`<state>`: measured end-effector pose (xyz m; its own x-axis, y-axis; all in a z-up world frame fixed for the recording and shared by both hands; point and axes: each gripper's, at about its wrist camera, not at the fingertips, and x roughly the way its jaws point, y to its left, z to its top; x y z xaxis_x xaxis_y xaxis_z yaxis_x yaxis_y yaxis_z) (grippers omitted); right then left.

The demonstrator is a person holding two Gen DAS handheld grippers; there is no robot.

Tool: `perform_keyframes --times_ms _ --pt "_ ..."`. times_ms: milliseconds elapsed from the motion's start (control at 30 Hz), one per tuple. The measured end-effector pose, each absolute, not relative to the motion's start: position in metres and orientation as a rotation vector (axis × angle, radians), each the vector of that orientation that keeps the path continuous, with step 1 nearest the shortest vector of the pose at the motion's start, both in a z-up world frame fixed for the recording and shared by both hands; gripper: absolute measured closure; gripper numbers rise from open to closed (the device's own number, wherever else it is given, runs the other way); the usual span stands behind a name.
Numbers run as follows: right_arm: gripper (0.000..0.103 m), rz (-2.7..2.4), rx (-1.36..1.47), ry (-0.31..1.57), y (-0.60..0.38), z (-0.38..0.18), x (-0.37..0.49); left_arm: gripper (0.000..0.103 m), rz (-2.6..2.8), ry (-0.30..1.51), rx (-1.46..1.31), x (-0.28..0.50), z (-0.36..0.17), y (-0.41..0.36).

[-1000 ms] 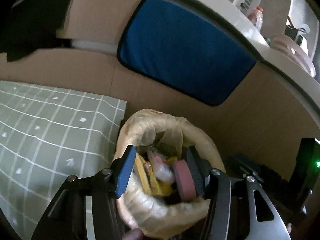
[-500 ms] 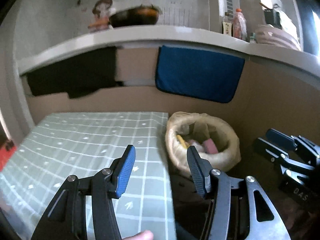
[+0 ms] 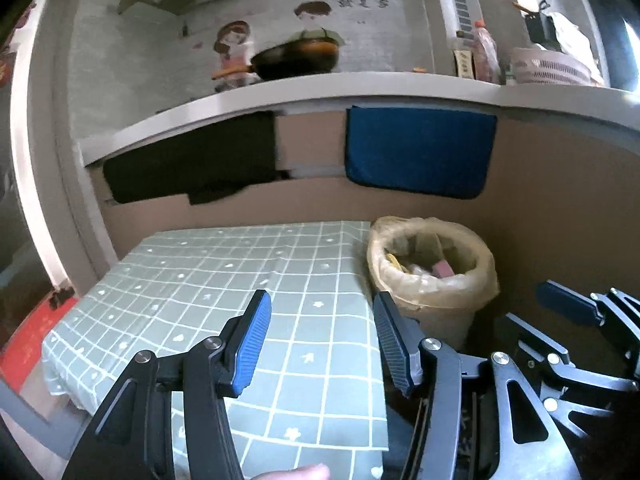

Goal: Collect trash

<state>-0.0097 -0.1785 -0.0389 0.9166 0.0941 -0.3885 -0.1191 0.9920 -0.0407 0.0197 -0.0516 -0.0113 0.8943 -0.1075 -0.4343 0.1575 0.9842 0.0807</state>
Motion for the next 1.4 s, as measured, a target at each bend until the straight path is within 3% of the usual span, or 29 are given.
perform_keyframes --times_ms 1400 --pt "0.056 0.141 -0.044 0.39 -0.167 -0.038 -0.016 0.049 -0.048 0.408 0.046 -0.003 -0.008 -0.023"
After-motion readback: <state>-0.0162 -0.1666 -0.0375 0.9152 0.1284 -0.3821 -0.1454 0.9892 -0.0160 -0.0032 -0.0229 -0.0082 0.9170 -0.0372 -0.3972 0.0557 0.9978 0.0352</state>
